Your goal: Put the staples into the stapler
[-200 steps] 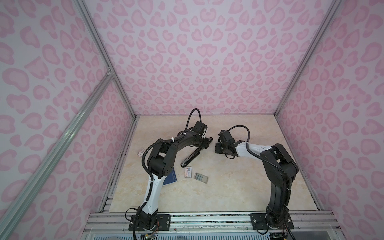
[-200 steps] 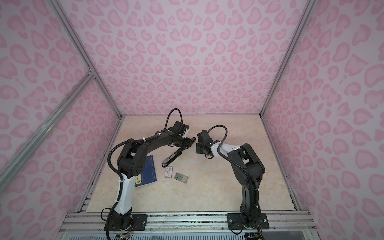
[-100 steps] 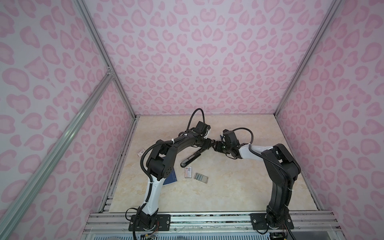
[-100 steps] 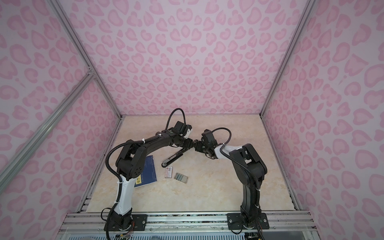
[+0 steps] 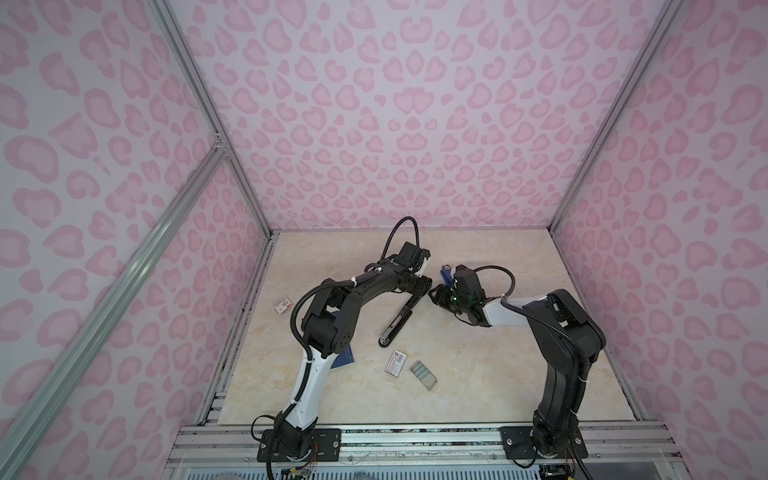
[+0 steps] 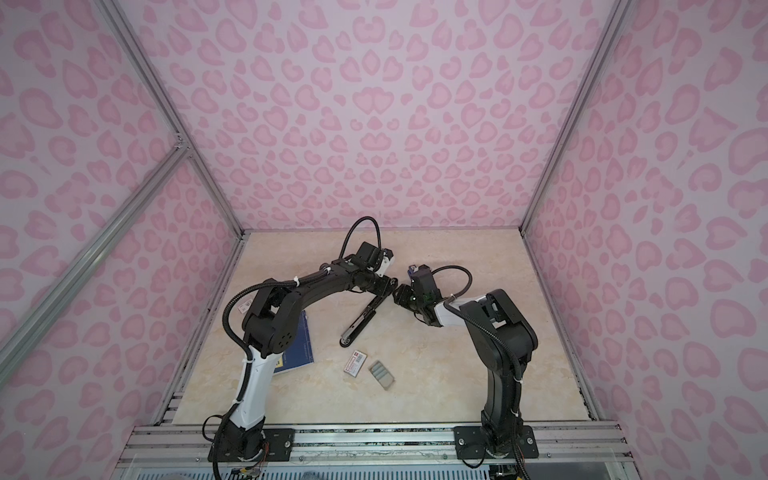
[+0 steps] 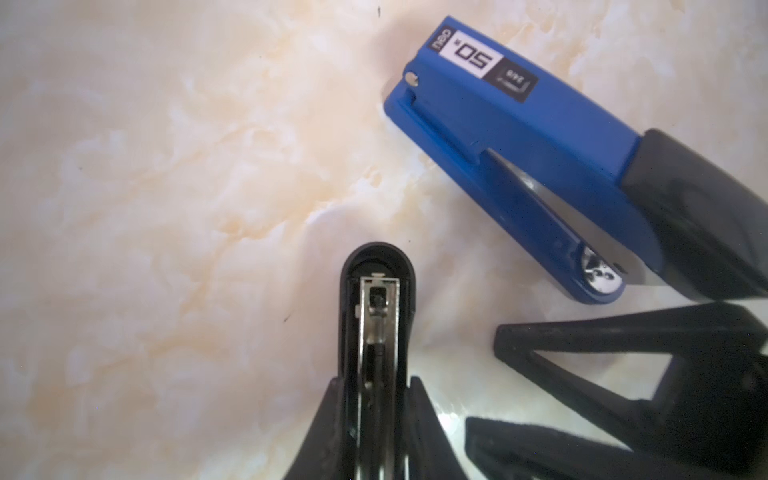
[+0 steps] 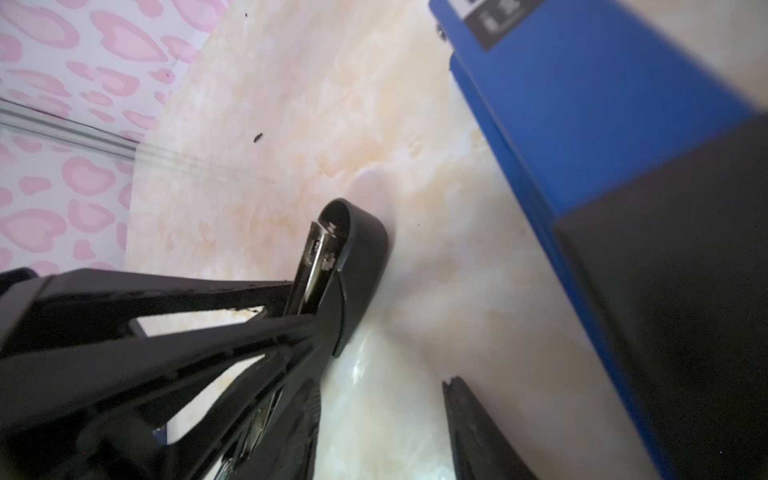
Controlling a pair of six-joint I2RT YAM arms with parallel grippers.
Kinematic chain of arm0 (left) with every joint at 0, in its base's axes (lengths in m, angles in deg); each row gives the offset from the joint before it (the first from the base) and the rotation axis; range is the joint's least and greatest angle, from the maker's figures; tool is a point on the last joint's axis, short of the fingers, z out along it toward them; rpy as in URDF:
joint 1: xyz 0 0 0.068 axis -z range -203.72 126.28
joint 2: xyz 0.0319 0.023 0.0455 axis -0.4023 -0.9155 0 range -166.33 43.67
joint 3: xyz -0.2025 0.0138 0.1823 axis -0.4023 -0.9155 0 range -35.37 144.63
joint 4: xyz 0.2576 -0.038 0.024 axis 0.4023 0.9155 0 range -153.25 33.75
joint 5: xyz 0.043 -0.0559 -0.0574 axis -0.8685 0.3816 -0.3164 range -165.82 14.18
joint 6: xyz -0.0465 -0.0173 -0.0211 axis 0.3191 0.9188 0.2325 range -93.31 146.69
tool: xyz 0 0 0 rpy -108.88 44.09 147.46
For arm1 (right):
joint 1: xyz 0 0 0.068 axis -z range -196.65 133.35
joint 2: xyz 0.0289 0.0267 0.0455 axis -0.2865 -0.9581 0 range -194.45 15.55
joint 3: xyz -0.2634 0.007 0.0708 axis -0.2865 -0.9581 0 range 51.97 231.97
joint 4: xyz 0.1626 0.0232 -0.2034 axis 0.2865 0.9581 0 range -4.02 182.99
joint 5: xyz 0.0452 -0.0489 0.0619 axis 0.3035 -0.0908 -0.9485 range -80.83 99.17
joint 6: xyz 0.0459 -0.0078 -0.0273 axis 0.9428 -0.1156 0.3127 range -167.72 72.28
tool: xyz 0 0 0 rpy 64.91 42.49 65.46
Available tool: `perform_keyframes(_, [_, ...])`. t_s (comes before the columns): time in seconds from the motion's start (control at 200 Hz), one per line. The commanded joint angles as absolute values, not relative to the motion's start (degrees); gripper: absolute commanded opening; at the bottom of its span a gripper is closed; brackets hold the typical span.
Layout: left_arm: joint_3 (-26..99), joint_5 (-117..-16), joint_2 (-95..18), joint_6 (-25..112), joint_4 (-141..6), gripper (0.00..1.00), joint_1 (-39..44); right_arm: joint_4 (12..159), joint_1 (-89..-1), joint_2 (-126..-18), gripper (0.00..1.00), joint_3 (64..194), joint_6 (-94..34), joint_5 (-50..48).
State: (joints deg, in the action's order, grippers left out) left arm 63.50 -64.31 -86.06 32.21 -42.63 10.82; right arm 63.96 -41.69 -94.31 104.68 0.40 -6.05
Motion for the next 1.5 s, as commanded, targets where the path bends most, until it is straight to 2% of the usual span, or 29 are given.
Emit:
perform_keyframes(0.0, [62.22, -64.38, -85.3, 30.78, -43.67, 0.17, 10.99, 57.41, -41.04, -95.01, 0.54, 103.76, 4.48, -7.12])
perform_keyframes(0.68, [49.48, -64.49, -75.03, 31.61, -55.34, 0.15, 11.08, 47.76, -40.56, -99.65, 0.55, 106.37, 12.21, -11.68])
perform_keyframes(0.865, [49.28, -63.06, -75.46, 31.97, -55.21, 0.16, 11.08, 43.41, -40.56, -100.78, 0.54, 106.51, 13.31, -13.96])
perform_keyframes(1.19, [49.25, -62.66, -76.1, 32.13, -54.49, 0.17, 11.26, 37.27, -40.45, -103.89, 0.47, 107.25, 16.21, -15.45])
perform_keyframes(1.495, [49.45, -64.04, -76.46, 32.12, -54.24, 0.16, 11.26, 36.52, -39.78, -100.57, 0.49, 103.05, 15.54, -13.73])
